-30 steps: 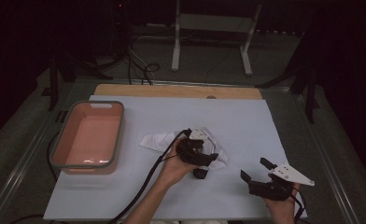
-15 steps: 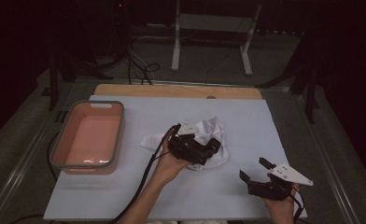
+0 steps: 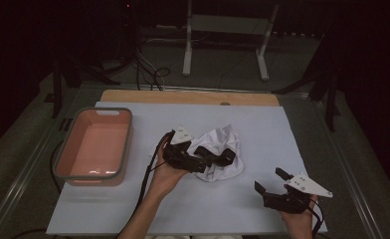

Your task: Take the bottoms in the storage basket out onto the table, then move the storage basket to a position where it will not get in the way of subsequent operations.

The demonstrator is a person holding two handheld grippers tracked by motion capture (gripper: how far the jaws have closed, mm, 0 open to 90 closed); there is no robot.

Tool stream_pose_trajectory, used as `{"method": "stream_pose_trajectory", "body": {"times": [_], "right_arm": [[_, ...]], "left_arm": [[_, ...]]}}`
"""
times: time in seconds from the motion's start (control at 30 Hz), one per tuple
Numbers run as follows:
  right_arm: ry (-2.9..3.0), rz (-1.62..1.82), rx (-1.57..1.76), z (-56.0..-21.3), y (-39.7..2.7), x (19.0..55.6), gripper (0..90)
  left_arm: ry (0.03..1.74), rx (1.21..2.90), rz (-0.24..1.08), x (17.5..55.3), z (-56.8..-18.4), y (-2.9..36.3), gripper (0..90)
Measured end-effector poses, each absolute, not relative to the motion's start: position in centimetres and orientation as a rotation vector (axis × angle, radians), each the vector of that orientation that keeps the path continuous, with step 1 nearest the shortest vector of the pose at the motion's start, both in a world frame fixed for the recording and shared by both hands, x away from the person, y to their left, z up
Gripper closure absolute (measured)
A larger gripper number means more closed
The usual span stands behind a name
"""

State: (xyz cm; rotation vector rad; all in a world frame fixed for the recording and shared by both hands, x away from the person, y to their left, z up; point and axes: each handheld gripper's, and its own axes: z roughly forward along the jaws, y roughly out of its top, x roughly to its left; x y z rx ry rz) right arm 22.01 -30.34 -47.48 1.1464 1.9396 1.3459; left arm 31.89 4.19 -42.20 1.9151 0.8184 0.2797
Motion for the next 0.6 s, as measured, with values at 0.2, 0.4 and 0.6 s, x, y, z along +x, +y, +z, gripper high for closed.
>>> {"method": "stream_pose_trajectory", "body": {"times": [0.2, 0.4, 0.6], "right_arm": [[1.928, 1.346, 1.158, -47.5, -30.7, 21.7, 8.2], [1.930, 1.337, 1.159, -47.5, -30.7, 21.6, 8.2], [1.935, 1.336, 1.163, -47.6, -30.5, 21.7, 8.2]], "left_arm": [[0.833, 1.894, 0.301, 31.4, -42.1, 5.8, 0.3], [0.836, 1.904, 0.328, 30.7, -42.5, 6.7, 0.3], [0.831, 1.901, 0.351, 30.0, -42.8, 7.2, 0.3]]}}
